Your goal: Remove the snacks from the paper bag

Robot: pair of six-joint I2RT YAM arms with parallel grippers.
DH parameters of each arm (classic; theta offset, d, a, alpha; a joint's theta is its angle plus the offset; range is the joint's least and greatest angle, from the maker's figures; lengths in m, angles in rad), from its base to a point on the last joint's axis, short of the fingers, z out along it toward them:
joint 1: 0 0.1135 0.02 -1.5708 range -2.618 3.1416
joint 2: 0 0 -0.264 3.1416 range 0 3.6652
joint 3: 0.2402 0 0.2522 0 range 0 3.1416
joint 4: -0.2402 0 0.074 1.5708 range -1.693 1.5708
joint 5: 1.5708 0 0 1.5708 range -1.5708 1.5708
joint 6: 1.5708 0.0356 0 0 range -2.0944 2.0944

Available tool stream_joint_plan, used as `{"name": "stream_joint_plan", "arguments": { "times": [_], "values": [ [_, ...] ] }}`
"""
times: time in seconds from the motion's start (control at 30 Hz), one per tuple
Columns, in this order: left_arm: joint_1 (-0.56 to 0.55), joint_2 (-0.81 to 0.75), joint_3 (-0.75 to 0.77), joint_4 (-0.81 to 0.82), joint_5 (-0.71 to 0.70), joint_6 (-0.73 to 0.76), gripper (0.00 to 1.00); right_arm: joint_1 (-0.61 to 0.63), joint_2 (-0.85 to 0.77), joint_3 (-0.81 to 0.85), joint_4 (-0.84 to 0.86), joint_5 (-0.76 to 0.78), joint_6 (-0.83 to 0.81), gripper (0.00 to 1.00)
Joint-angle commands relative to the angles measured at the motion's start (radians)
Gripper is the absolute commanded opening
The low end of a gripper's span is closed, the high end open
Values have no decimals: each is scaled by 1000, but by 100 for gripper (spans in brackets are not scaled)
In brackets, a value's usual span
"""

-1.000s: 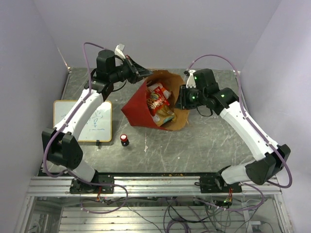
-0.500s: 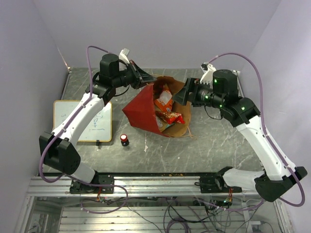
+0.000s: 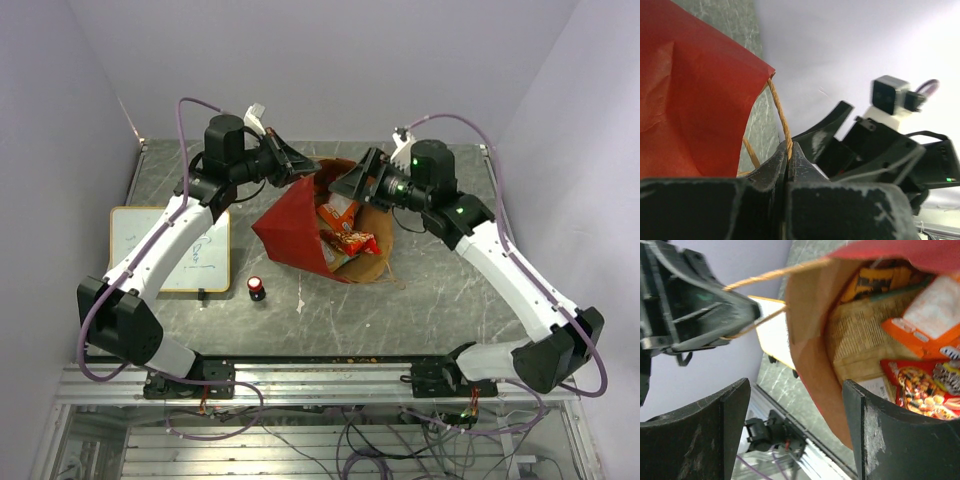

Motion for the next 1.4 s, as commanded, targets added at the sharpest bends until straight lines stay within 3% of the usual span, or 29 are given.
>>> {"name": "stream_joint_plan", "arguments": {
  "times": [0.0,0.17,0.27,0.4,0.63,0.73,0.93,1.37],
  "values": [
    [-9,-32,15,27,-6,-2,7,-1,-27,-125,131,-4,201,73],
    [-9,0,70,-14,2,20,7,-11,-47,-188,-15,87,130,70],
    [-9,13,83,-17,8,21,7,-12,-44,-220,-28,95,-2,71],
    [-7,25,106,-38,12,36,7,5,-26,-212,0,16,-385,72],
    [-7,55,165,-110,-1,85,7,44,-169,-380,154,-142,-1023,70],
    [-4,61,183,-131,-2,93,7,47,-186,-418,102,-233,-1302,69],
    [-4,67,199,-149,-1,95,7,48,-160,-423,0,-274,-1657,69],
    [32,81,234,-197,-5,120,7,76,-40,-465,31,-223,-1833,68]
  ]
}}
